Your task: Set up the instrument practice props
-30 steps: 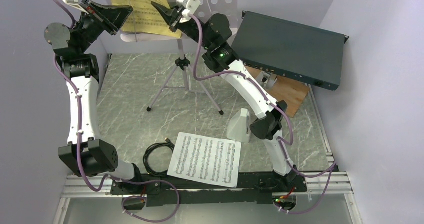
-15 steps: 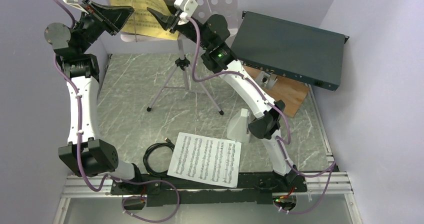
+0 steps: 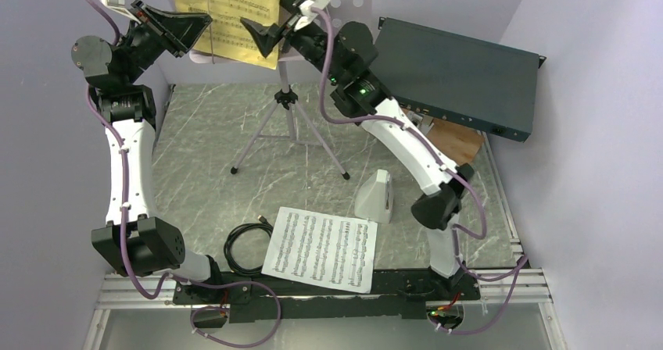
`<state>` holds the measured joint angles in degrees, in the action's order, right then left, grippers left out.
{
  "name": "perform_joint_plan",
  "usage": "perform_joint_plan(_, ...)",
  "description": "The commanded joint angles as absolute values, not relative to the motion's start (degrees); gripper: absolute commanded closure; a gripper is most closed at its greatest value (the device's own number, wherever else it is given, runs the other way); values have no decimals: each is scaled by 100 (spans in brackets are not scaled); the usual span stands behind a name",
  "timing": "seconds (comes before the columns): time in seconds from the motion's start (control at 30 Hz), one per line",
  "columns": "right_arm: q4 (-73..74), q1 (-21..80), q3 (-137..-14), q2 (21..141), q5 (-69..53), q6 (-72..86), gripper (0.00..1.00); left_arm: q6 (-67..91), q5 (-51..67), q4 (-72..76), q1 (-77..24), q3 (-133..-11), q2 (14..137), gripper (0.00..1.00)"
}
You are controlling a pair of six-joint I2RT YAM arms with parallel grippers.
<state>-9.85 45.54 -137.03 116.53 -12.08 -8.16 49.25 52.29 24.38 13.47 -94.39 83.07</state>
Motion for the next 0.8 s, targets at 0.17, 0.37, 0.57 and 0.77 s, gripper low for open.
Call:
perform_joint_plan(0.17, -1888, 4475, -12445, 10912, -578, 270, 28, 5021, 5434, 2584, 1342, -9464, 8137, 75)
perform_joint_plan(0.37, -2043, 4400, -12690, 11227, -478, 720, 40, 4878, 5449, 2417, 1344, -9491, 8113, 78)
perform_joint_plan(0.57, -2167, 4386, -11848, 10814, -195, 1827, 39, 4792, 5406, 2338, 1350, -9449, 8110, 80)
perform_joint_plan(0.77, -2737, 4386, -10849, 10536, -267, 2684, 43, 4907, 5388, 2459, 1347, -9379, 8121, 81)
